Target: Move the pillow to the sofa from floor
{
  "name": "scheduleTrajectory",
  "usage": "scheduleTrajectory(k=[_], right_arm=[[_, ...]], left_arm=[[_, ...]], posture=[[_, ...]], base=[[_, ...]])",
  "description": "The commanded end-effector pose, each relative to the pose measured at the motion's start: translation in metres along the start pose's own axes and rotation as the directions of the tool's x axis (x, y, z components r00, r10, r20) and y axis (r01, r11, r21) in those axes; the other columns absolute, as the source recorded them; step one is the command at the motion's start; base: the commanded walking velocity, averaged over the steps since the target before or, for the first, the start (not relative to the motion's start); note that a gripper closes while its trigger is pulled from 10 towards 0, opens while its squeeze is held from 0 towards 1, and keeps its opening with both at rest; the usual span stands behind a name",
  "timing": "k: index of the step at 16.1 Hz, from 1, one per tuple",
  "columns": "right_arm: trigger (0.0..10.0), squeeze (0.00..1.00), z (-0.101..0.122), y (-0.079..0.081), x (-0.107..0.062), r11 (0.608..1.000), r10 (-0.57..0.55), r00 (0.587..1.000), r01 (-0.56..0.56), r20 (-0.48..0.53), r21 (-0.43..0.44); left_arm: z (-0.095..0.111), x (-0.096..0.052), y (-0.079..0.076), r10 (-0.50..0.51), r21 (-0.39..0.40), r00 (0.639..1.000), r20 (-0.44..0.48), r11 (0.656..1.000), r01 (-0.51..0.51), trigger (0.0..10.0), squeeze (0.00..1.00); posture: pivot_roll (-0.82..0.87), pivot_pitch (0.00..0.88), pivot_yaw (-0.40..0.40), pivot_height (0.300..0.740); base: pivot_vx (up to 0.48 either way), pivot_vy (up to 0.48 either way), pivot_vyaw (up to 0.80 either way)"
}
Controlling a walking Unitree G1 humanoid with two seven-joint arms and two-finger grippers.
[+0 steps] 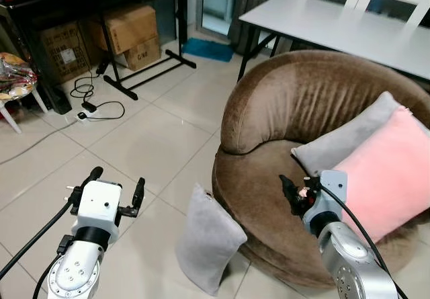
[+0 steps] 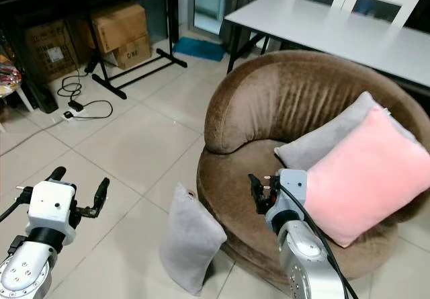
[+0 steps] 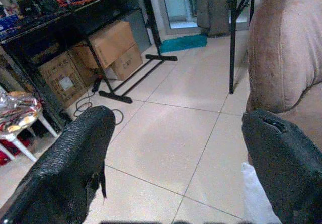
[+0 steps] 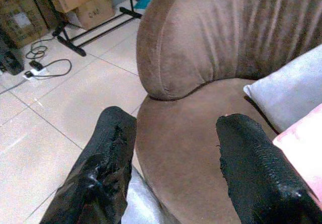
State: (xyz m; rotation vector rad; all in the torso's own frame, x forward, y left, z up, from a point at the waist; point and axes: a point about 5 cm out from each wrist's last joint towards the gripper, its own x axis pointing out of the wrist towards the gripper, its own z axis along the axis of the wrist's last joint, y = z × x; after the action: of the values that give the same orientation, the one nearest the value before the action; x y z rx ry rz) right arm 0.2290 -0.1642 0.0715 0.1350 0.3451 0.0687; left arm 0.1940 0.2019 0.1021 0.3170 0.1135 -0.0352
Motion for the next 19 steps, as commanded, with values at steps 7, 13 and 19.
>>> scheduleTrajectory(k=[7,13,19], right_arm=[[10.0,0.00,0.005,-0.012,0.006,0.995,-0.079,0.997,0.080,0.014,-0.052],[10.0,0.00,0.003,-0.021,0.005,0.991,-0.120,0.993,0.121,0.021,-0.061],[10.0,0.00,0.005,-0.016,0.005,0.995,-0.091,0.995,0.092,0.040,-0.028]], left_arm=[[0.002,0.002,-0.003,-0.017,0.004,1.000,0.008,1.000,0.017,10.0,0.00],[0.001,0.002,-0.005,-0.024,0.033,0.999,0.022,0.999,0.023,10.0,0.00],[0.003,0.006,-0.004,-0.010,0.035,0.999,0.046,0.999,0.008,10.0,0.00]], posture=[[-0.02,0.000,-0.054,0.740],[-0.03,0.000,-0.053,0.740],[-0.03,0.000,-0.051,0.676]], base=[[0.265,0.000,0.29],[0.040,0.000,0.00],[0.000,0.000,0.00]])
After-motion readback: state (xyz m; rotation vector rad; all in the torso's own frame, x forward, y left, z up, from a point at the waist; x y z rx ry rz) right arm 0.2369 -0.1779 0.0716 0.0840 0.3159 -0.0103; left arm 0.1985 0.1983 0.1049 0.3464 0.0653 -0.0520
